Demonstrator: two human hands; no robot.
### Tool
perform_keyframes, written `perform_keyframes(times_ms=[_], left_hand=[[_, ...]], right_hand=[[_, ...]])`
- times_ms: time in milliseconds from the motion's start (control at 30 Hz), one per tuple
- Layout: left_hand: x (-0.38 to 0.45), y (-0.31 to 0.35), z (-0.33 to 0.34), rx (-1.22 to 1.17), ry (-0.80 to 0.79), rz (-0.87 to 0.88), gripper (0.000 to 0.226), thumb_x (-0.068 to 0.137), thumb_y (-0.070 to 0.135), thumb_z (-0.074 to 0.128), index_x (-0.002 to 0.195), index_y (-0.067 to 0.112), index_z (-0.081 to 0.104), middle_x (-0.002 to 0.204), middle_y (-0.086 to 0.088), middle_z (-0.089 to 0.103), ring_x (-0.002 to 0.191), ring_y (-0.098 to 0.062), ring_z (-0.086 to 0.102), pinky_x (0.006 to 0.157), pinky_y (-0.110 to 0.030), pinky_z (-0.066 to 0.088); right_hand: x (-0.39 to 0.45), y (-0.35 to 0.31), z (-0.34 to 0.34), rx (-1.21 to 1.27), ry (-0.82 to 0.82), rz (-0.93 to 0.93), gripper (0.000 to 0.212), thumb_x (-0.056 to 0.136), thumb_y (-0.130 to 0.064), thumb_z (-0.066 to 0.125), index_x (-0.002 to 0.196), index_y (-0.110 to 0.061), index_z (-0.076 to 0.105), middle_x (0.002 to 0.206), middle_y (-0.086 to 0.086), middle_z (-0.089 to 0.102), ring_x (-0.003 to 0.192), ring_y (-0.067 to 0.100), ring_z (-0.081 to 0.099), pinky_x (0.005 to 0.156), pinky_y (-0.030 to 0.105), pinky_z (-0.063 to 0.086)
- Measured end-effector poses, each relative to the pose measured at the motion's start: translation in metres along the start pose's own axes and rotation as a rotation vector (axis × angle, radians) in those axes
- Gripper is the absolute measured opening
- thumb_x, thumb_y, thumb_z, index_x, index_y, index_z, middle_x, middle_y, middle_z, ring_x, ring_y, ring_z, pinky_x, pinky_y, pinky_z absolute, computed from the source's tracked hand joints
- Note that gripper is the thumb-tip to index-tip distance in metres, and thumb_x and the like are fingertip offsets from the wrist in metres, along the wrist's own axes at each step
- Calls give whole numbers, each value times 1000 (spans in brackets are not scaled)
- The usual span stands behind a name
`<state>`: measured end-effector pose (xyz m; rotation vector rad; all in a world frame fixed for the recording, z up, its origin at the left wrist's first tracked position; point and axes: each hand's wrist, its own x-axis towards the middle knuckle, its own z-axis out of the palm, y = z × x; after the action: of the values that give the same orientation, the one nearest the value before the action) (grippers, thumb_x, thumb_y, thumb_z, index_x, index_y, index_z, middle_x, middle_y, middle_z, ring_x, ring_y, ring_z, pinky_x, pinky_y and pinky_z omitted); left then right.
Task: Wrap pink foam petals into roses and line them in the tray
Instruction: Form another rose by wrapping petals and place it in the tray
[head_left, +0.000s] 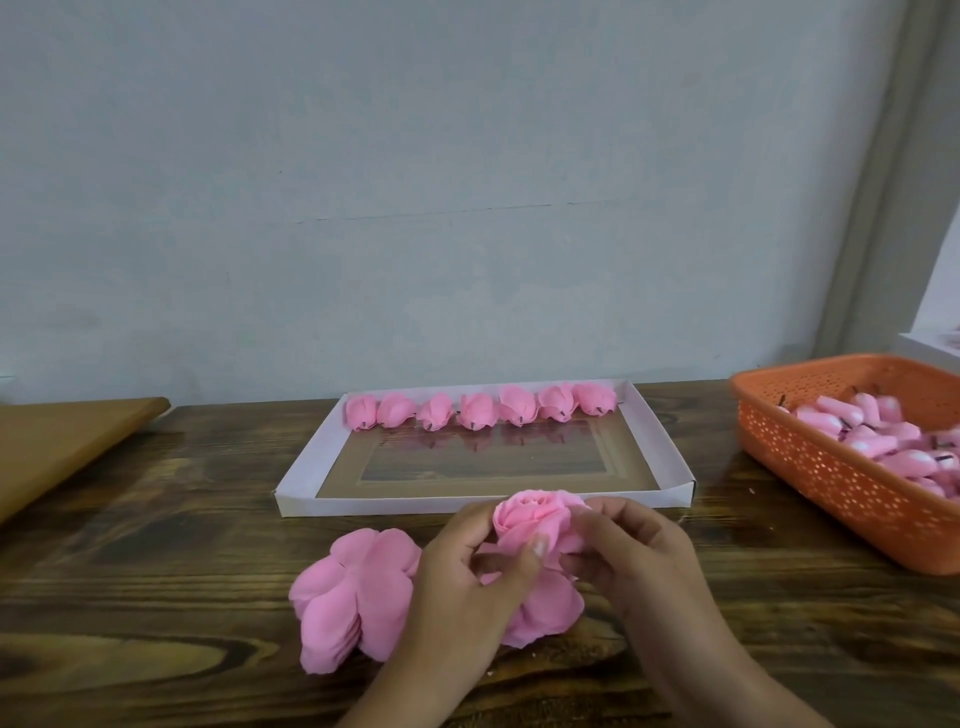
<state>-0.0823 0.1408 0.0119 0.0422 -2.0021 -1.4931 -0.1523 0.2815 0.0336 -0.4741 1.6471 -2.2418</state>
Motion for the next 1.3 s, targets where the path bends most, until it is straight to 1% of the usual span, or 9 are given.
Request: perform_keyframes(times_ms=[133,233,467,600,733,900,1000,1133,1300], left_hand=[[0,-4,0,47,6,-7,28,83,56,64,108,45,72,104,12,76,101,-9,71,80,-24,58],[1,-6,0,69,12,-11,30,82,57,63,110,48,70,106,15,75,104,-6,69,82,-20,57],[0,-8,0,78,-49,-29,29,85,57,63,113,54,67,108,19,74,105,-4,69,81,-20,57],[1,-7,-1,71,-100,-24,30,90,55,62,120,55,65,112,21,74,108,-4,69,85,-22,58],[0,-6,1,-49,-157,-41,31,96,45,65,128,42,64,119,9,73,113,-13,69,90,-27,58],[0,-11,1,-187,-123,-120,50,83,54,76,128,42,58,121,4,73,112,-17,71,87,-26,57],[0,-10,0,-152,-130,-94,46,85,55,73,128,44,60,121,8,73,113,-14,70,87,-21,55],[-1,-7,1,-89,-152,-104,42,87,54,73,126,47,61,122,9,71,112,-11,69,83,-22,58],[-1,0,-3,-180,-191,-211,66,67,62,85,126,54,56,125,15,69,116,-9,67,91,-27,56]], right_hand=[[1,7,0,46,-46,-32,17,87,-4,63,73,-2,73,83,21,72,78,25,71,72,29,57],[1,8,0,74,-79,-26,12,81,-8,65,81,-1,74,91,24,73,88,31,73,75,30,58],[-2,6,1,1,-149,-67,31,88,6,55,96,-12,79,101,15,76,99,30,72,79,28,58],[-2,3,2,-1,-130,-49,31,93,2,54,99,-15,80,103,12,76,99,27,73,79,29,58],[-1,4,2,-3,-121,-21,23,86,-17,65,104,-20,78,110,10,75,105,29,69,93,46,56],[1,3,3,247,-247,145,36,76,-16,71,111,-8,74,116,20,71,107,31,70,87,37,58],[2,1,1,285,-270,168,32,78,-9,68,109,-4,74,116,23,70,105,31,70,83,33,60],[4,0,-1,336,-283,215,32,81,-7,66,112,2,71,117,29,67,99,29,70,89,35,59],[1,-5,2,427,-455,301,40,86,-12,65,119,9,61,114,25,62,106,32,57,102,38,48]])
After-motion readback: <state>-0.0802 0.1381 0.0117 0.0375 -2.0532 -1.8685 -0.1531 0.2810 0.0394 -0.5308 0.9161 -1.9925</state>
